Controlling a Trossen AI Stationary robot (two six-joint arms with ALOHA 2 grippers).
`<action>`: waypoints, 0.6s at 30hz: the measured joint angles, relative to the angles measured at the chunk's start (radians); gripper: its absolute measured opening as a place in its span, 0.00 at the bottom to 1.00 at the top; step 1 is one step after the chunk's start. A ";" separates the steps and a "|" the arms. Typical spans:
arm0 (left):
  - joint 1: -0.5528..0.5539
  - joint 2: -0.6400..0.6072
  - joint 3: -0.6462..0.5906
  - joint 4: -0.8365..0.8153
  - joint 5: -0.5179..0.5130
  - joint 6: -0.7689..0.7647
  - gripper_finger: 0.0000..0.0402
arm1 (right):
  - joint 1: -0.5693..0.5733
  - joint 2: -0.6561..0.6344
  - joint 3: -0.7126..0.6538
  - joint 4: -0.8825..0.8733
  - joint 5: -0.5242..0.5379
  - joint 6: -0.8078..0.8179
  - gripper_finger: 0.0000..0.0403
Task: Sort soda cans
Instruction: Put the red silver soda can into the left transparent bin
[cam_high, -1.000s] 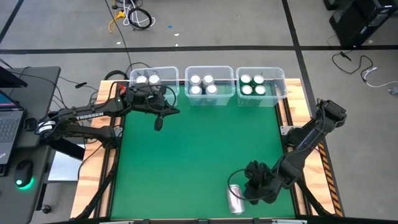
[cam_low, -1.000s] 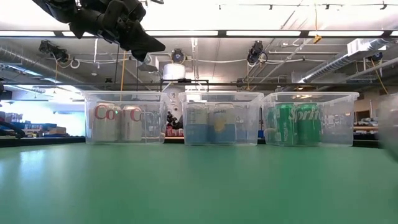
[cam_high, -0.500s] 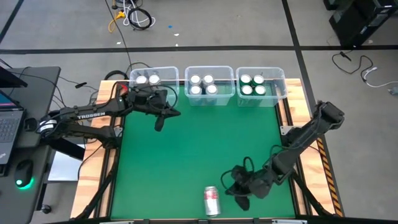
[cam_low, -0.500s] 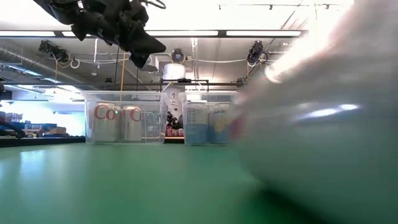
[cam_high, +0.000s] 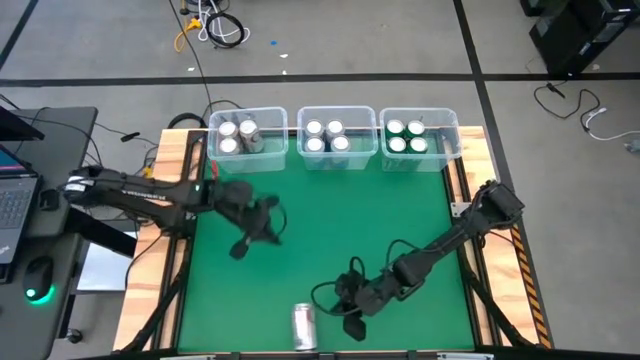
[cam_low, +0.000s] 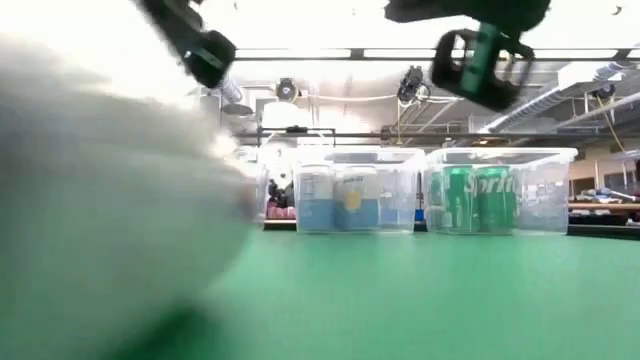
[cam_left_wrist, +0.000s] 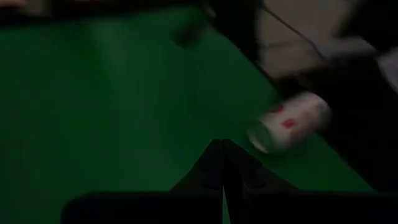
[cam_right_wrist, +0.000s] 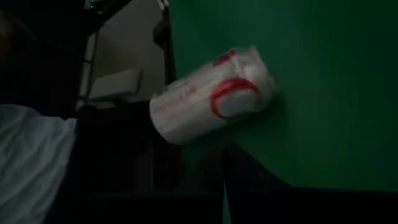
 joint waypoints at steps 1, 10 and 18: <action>-0.054 0.000 0.000 -0.020 -0.025 -0.013 0.00 | -0.003 0.000 0.013 -0.018 0.009 -0.026 0.00; -0.541 0.084 0.000 0.099 -0.252 -0.256 0.00 | -0.003 -0.028 0.027 -0.079 0.137 -0.128 0.00; -0.700 0.355 0.000 0.427 -0.365 -0.362 0.00 | -0.025 -0.022 0.027 -0.074 0.159 -0.159 0.00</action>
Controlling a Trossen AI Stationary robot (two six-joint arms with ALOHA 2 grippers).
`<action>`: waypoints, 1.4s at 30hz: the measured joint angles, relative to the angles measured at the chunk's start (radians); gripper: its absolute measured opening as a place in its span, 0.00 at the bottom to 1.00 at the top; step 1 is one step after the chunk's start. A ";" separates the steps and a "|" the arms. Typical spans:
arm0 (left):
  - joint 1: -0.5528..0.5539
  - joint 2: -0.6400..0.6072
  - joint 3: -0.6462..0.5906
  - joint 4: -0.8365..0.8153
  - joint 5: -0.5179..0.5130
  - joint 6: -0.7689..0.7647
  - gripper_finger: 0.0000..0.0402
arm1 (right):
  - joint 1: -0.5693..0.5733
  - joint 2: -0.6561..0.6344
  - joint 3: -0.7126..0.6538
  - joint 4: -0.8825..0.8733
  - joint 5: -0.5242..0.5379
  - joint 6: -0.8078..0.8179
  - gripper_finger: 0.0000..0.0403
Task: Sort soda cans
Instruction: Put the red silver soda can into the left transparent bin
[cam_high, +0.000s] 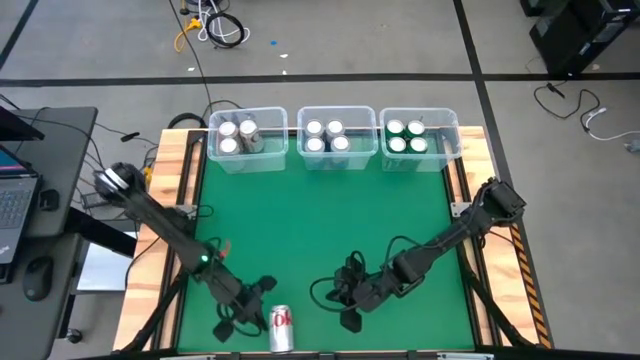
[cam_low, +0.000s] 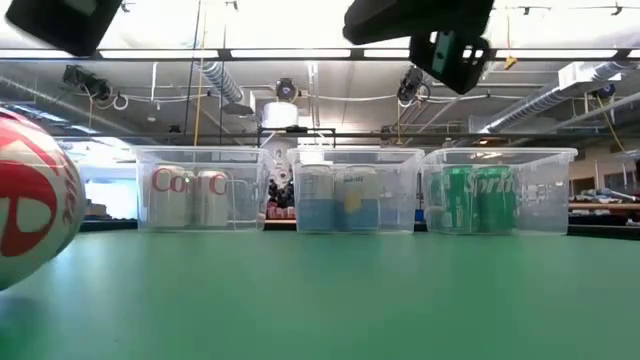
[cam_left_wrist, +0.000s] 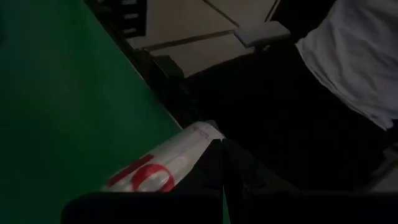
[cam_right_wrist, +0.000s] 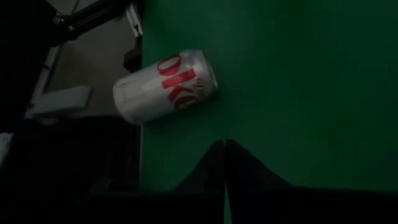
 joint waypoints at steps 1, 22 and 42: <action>-0.002 0.033 0.000 0.032 0.000 -0.005 0.00 | -0.003 0.000 0.000 0.004 0.001 -0.009 0.00; 0.066 0.287 0.004 0.207 -0.303 -0.084 0.00 | -0.027 0.000 -0.001 0.009 0.001 -0.051 0.00; 0.365 -0.058 -0.003 -0.128 -0.256 0.096 0.00 | -0.060 0.000 -0.001 0.017 0.002 -0.013 0.00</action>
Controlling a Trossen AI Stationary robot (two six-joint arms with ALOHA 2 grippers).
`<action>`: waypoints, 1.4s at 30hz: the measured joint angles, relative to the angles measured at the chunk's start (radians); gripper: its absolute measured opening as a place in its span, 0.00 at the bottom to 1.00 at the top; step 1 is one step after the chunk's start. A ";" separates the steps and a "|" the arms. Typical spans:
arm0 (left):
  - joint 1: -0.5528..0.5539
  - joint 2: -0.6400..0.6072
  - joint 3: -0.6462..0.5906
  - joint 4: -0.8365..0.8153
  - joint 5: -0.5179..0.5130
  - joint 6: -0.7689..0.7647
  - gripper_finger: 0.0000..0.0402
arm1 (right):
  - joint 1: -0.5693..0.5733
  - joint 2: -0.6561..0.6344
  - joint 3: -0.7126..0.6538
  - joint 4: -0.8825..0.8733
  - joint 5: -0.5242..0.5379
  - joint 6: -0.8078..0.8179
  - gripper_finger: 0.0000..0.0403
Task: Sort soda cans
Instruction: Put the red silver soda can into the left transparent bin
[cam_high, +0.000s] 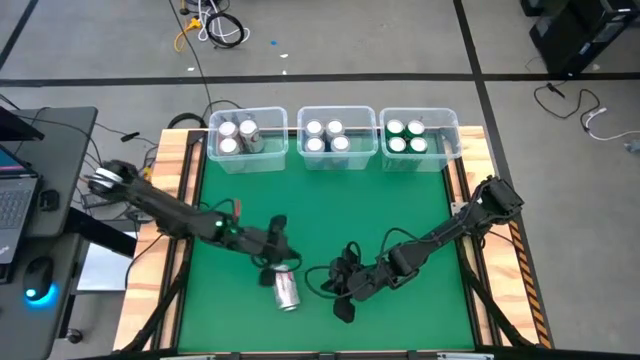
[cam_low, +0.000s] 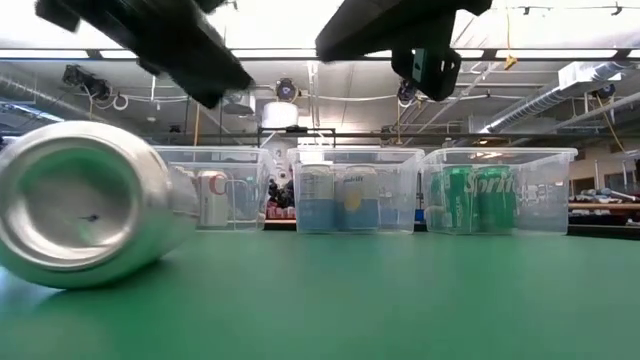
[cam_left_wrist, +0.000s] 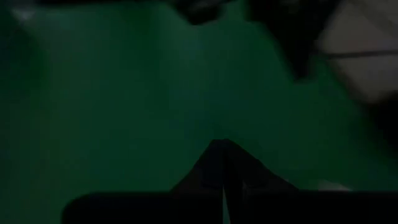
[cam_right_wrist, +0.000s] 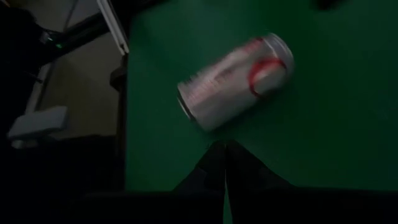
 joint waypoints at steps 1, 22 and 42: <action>-0.019 -0.029 0.000 -0.032 0.035 -0.023 0.00 | 0.000 0.000 0.000 0.012 0.000 -0.003 0.00; -0.304 0.310 0.002 0.110 -0.020 -0.225 0.00 | -0.026 0.048 0.000 0.069 0.018 0.201 0.02; -0.301 0.358 -0.207 0.393 -0.358 -0.442 0.00 | -0.107 0.049 0.051 -0.356 0.128 0.551 0.80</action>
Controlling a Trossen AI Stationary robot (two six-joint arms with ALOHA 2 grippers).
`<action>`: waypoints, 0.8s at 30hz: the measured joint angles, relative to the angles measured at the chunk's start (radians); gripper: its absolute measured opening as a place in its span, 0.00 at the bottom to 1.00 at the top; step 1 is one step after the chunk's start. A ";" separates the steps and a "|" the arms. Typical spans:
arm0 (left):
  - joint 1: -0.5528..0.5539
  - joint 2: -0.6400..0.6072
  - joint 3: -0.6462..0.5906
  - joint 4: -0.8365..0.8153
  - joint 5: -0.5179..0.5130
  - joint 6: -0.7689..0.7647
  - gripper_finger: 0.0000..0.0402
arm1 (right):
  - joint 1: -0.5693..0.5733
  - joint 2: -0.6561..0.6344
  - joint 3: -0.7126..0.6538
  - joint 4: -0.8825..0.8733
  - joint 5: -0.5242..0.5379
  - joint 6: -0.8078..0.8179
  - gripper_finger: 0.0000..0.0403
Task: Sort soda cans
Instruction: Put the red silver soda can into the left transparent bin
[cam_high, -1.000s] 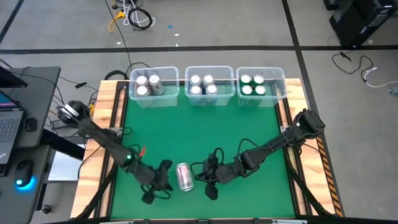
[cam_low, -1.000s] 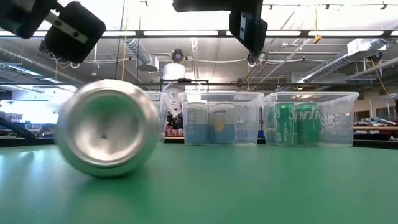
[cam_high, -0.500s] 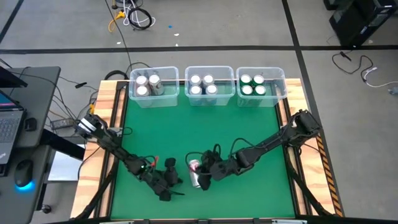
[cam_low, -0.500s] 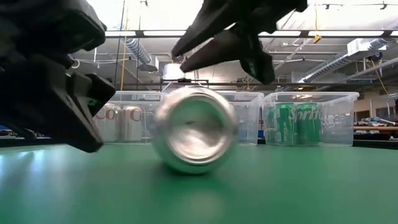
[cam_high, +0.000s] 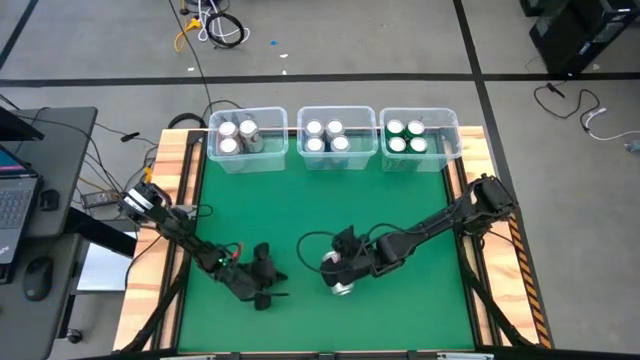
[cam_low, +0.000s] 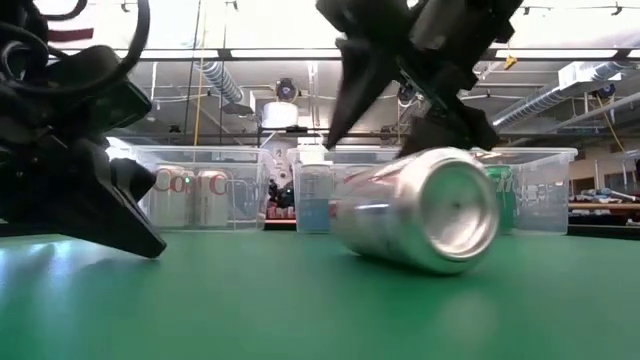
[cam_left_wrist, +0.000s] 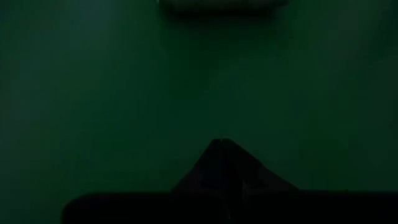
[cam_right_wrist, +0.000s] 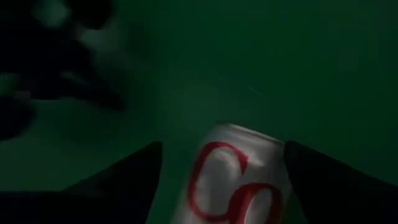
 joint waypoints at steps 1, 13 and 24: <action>0.000 0.000 -0.015 0.040 0.006 0.000 0.00 | -0.001 0.000 0.000 -0.033 0.000 0.018 0.80; 0.000 0.000 -0.057 0.172 0.051 0.003 0.00 | -0.002 0.000 0.000 -0.068 -0.009 0.006 0.75; 0.000 0.000 -0.057 0.185 0.088 0.026 0.00 | -0.030 0.000 -0.010 0.009 -0.086 -0.233 0.75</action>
